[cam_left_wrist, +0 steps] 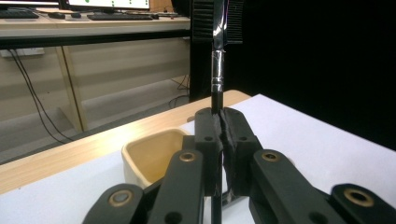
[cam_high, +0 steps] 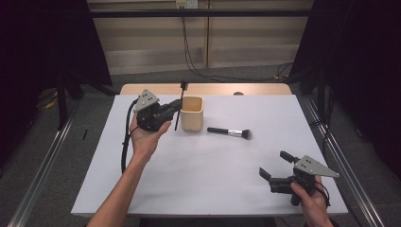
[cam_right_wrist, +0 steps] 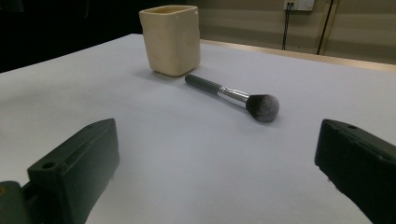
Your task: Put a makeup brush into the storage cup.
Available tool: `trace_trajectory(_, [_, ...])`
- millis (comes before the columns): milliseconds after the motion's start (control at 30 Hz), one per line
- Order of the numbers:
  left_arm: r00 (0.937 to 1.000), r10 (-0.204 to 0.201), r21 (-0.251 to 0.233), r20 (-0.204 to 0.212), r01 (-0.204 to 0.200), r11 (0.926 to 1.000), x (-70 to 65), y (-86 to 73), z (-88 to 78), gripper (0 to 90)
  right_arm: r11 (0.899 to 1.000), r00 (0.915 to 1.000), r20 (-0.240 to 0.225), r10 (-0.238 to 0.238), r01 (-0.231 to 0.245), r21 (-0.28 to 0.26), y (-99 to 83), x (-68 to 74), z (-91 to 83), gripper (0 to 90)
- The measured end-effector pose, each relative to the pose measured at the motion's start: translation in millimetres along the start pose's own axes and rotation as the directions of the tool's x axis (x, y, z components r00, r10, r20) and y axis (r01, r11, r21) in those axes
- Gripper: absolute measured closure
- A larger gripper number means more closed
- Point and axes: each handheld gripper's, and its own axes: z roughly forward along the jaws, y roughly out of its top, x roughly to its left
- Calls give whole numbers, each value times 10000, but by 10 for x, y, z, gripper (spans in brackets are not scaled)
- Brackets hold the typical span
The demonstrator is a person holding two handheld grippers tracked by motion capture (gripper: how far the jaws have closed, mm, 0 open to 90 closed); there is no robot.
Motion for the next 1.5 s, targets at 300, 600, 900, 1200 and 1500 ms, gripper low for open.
trace_trajectory(300, [10000, 9, -187, 32, -9, 9998, 49, 97, 98, 857, 10000, 10000, -15, -29, 29, 5, 5, -43, -9, 0])
trace_trajectory(600, [10000, -44, -327, 7, 45, 9995, 79, 168, 210, 858, 10000, 10000, -6, -6, 6, 14, 8, -78, -10, 0])
trace_trajectory(900, [9998, 117, -495, -149, -124, 9987, 108, 237, 320, 857, 10000, 10000, -39, 50, -50, 11, 10, -87, -12, 0])
trace_trajectory(1200, [10000, 2, -522, -70, -6, 9986, 105, 215, 513, 857, 9999, 9999, -82, 149, -150, -44, 12, -77, -19, 0])
trace_trajectory(1500, [9998, 134, -503, -144, -141, 9986, 185, 177, 670, 858, 9999, 9999, 38, 159, -160, 51, 2, -81, -20, 0])
